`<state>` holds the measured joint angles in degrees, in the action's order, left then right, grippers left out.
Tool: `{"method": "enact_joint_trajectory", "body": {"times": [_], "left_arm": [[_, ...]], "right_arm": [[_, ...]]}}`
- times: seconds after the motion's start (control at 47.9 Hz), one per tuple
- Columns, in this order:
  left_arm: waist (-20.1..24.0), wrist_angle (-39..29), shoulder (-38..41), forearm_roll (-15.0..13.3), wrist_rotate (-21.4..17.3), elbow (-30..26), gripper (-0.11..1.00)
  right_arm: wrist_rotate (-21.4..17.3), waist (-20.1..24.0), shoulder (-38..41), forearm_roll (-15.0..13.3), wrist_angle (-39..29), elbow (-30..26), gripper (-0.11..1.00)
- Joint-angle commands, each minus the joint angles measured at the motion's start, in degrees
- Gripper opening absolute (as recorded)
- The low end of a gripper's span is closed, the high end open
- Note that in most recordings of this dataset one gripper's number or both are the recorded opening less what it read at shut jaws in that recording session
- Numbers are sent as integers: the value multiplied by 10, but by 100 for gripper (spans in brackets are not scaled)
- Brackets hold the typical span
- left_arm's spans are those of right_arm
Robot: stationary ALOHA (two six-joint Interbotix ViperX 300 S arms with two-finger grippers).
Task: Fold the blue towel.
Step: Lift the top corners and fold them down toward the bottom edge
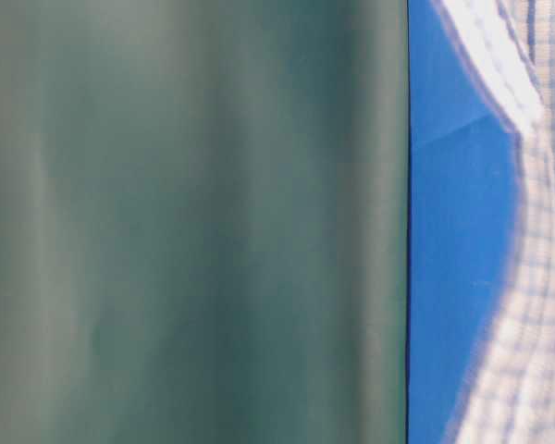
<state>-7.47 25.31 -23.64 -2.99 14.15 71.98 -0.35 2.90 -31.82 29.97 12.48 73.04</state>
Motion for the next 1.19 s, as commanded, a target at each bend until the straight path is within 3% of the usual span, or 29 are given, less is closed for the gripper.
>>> {"method": "enact_joint_trajectory", "body": {"times": [0.0, 0.251, 0.522, 1.169], "left_arm": [[-17, 3, 2, 0, 6, -8, 5], [-53, 3, 9, 0, 14, -8, 5], [-53, -1, 40, 1, 14, -10, 5], [-48, -51, 66, 0, 12, -22, 5]], "right_arm": [[1, 25, 0, 13, 1, -5, 3], [1, 80, 30, 65, 11, -11, 3], [1, 129, 79, 91, 31, -32, 3], [2, 147, 115, 94, 32, -54, 3]]}}
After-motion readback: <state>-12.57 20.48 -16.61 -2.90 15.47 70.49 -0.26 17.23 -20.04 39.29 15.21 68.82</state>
